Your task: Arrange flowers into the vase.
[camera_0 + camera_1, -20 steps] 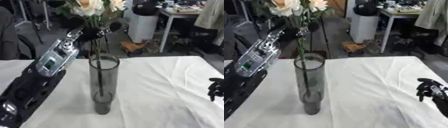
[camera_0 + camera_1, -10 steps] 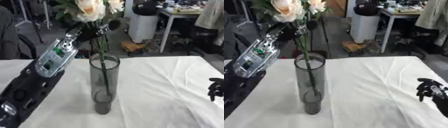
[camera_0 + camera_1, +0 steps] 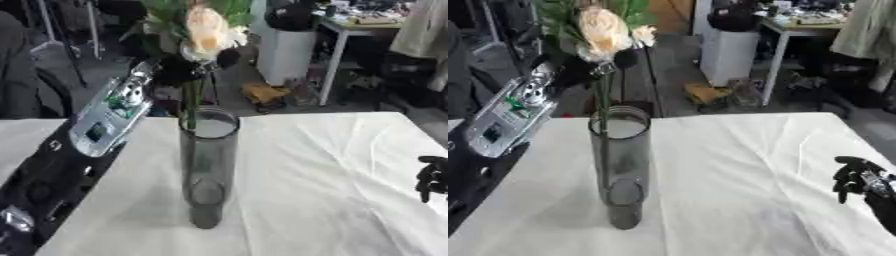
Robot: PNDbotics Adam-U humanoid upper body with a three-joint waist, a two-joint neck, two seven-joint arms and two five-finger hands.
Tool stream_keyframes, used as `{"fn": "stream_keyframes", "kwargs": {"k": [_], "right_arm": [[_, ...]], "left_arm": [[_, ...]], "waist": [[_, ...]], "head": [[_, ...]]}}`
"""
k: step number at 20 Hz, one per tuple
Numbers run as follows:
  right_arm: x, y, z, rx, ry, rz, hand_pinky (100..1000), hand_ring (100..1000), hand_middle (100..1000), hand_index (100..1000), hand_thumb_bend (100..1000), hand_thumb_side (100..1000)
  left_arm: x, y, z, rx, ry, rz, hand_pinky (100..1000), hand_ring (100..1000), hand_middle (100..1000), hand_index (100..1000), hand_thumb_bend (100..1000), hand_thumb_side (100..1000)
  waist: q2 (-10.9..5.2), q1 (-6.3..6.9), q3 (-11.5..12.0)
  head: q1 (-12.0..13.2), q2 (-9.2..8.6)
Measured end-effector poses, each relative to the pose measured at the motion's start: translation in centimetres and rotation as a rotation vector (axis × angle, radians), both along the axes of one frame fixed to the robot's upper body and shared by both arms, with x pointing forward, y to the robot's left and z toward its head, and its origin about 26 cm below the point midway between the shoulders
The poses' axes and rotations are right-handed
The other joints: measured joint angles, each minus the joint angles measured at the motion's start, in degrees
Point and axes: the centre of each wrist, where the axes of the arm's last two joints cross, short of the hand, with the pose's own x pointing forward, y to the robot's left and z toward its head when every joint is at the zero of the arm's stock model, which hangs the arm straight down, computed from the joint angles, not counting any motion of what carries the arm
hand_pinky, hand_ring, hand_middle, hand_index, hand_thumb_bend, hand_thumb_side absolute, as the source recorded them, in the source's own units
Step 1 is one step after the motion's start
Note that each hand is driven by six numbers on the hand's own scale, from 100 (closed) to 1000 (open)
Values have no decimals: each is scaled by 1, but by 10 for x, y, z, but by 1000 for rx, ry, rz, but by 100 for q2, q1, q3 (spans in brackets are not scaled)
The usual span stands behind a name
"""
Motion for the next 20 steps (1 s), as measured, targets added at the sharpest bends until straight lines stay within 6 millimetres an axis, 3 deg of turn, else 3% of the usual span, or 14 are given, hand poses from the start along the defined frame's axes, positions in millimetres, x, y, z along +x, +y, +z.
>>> {"fn": "stream_keyframes", "kwargs": {"k": [20], "right_arm": [[0, -1, 0, 2, -2, -3, 318, 474, 515, 801, 100, 743]], "left_arm": [[-2, 3, -8, -58, 18, 12, 100, 100, 100, 340, 1000, 701]], "waist": [[5, -41, 8]], "head": [[1, -2]]}}
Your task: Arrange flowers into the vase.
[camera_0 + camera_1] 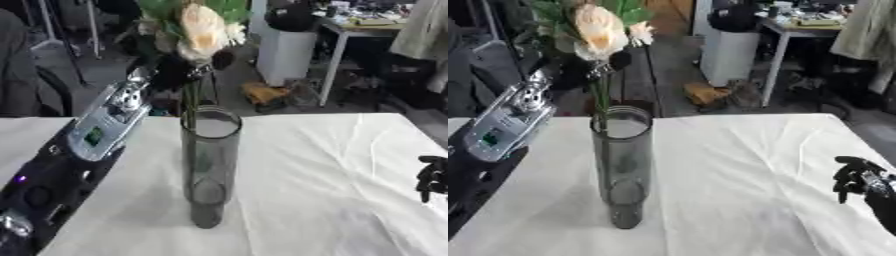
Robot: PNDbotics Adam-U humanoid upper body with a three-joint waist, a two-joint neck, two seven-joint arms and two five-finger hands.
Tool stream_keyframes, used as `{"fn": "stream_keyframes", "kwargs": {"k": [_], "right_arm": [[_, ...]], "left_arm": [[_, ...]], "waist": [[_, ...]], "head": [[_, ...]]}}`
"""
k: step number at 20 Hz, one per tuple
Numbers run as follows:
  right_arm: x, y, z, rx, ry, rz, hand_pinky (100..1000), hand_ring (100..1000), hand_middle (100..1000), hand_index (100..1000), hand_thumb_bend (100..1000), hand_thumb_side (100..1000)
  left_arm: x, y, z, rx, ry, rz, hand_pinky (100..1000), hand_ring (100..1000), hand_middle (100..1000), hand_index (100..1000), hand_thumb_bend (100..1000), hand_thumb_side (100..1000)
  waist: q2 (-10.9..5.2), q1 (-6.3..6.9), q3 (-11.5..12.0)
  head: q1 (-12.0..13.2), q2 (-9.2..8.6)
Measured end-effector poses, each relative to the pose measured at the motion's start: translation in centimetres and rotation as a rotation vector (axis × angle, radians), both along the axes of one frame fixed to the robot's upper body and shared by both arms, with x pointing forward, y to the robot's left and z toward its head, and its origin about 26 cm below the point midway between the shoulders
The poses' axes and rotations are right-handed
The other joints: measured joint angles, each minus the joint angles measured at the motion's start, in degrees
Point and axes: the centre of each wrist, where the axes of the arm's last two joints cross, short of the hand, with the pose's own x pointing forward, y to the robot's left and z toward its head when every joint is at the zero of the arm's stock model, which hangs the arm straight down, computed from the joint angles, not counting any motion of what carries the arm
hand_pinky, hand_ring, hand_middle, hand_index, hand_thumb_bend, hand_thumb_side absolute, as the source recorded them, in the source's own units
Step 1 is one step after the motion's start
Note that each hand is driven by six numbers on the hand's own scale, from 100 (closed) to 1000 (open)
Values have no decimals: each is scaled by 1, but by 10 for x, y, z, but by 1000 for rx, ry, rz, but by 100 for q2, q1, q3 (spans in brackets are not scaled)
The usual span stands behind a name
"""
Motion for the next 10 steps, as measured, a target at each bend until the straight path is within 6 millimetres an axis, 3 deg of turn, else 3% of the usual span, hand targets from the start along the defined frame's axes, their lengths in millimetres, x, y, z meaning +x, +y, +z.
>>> {"fn": "stream_keyframes", "kwargs": {"k": [10], "right_arm": [[0, -1, 0, 2, -2, -4, 318, 474, 515, 801, 100, 743]], "left_arm": [[-6, 0, 7, -83, -23, 12, 100, 100, 100, 334, 1000, 700]], "waist": [[0, -9, 0]], "head": [[1, -2]]}}
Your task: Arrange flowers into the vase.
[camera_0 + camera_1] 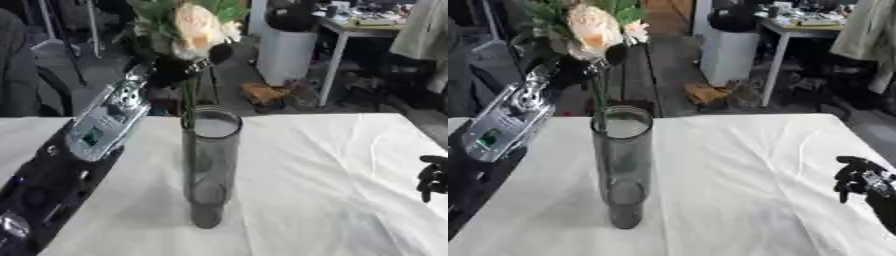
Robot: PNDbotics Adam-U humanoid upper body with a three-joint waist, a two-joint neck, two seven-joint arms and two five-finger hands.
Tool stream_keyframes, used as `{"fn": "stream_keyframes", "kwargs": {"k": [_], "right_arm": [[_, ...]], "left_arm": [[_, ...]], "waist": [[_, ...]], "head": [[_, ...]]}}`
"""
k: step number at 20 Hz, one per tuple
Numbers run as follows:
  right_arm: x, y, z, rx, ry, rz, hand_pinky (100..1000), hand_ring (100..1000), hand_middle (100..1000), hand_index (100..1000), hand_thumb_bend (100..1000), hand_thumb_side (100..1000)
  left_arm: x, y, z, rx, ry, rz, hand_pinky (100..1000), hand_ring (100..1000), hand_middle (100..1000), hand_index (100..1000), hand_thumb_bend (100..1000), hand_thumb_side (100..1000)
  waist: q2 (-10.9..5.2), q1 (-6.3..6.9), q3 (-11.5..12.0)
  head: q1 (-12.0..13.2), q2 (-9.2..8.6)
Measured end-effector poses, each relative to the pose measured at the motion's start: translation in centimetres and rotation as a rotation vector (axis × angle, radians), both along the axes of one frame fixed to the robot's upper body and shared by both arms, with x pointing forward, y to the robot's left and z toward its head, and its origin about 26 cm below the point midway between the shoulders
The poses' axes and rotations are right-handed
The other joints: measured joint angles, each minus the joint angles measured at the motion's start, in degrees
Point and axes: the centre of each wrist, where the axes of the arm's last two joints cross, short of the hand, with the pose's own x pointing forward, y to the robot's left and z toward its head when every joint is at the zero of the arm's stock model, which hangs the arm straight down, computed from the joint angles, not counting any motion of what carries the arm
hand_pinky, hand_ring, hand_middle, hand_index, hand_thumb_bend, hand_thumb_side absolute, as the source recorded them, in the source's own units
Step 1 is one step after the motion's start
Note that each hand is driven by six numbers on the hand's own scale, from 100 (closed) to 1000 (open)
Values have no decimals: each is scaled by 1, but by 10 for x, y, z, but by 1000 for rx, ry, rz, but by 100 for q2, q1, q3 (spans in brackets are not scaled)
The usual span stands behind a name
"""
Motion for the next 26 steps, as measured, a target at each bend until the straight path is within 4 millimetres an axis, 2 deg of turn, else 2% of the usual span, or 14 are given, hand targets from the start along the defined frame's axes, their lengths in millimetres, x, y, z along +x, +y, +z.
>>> {"fn": "stream_keyframes", "kwargs": {"k": [5, 12, 26], "right_arm": [[0, 0, 0, 0, 0, 0, 318, 474, 515, 801, 100, 743], [0, 0, 0, 1, 0, 0, 318, 475, 514, 801, 100, 743], [1, 3, -2, 9, 1, 4, 318, 475, 514, 802, 100, 743]], "left_arm": [[-4, -1, 2, -33, -8, 0, 100, 100, 100, 332, 1000, 698], [-7, 0, -4, -60, 11, 5, 100, 100, 100, 329, 1000, 693], [-12, -17, -8, -123, 5, -22, 100, 100, 100, 322, 1000, 683]], "waist": [[1, -7, 0], [5, -8, -2], [8, -26, -39]], "head": [[2, -1], [2, -1], [6, -1]]}}
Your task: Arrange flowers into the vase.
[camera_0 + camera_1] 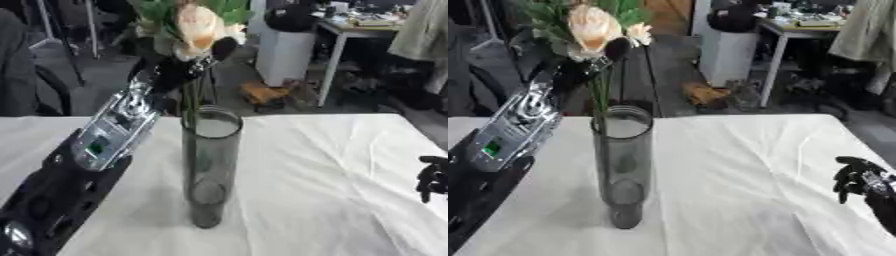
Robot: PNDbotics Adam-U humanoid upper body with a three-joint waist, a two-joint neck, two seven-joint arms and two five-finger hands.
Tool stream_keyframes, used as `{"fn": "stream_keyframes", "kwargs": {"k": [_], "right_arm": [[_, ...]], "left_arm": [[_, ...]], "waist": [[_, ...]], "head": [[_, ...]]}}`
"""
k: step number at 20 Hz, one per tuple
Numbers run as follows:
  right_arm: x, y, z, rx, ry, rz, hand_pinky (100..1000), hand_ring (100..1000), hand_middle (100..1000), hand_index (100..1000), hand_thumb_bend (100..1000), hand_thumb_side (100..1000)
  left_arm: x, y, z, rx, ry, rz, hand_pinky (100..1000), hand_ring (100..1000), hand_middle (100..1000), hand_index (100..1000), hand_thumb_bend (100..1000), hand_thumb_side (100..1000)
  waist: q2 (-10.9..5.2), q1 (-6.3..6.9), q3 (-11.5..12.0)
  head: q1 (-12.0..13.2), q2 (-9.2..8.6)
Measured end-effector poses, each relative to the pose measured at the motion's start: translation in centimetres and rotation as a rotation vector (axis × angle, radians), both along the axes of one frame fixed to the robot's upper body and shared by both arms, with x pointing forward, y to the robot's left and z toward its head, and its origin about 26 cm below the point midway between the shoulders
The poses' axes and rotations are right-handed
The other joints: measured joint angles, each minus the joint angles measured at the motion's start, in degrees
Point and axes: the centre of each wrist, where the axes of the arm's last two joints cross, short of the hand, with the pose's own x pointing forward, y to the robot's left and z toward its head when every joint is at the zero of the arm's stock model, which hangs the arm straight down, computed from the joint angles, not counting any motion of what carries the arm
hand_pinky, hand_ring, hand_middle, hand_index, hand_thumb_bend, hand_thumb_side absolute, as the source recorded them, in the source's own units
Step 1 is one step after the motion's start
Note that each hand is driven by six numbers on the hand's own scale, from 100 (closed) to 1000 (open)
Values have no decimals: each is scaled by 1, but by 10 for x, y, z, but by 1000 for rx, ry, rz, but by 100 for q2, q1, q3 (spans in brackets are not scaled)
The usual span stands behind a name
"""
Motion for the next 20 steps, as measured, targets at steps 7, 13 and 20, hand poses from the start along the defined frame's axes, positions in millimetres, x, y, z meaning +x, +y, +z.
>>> {"fn": "stream_keyframes", "kwargs": {"k": [7, 13, 20], "right_arm": [[0, 0, 0, 1, 1, 1, 318, 475, 513, 802, 100, 743], [0, 1, -1, 4, 3, 2, 318, 475, 513, 802, 100, 743], [0, 3, -3, 9, 6, 4, 318, 475, 512, 802, 100, 744]], "left_arm": [[-3, -4, -3, -39, -13, 5, 100, 100, 100, 312, 1000, 670], [-6, -6, -8, -62, -29, 13, 100, 100, 100, 316, 1000, 683], [-8, -6, -13, -28, -56, 30, 100, 201, 100, 380, 1000, 723]], "waist": [[20, -35, -18], [31, -44, -57], [34, -43, -77]], "head": [[20, -3], [52, -5], [71, -23]]}}
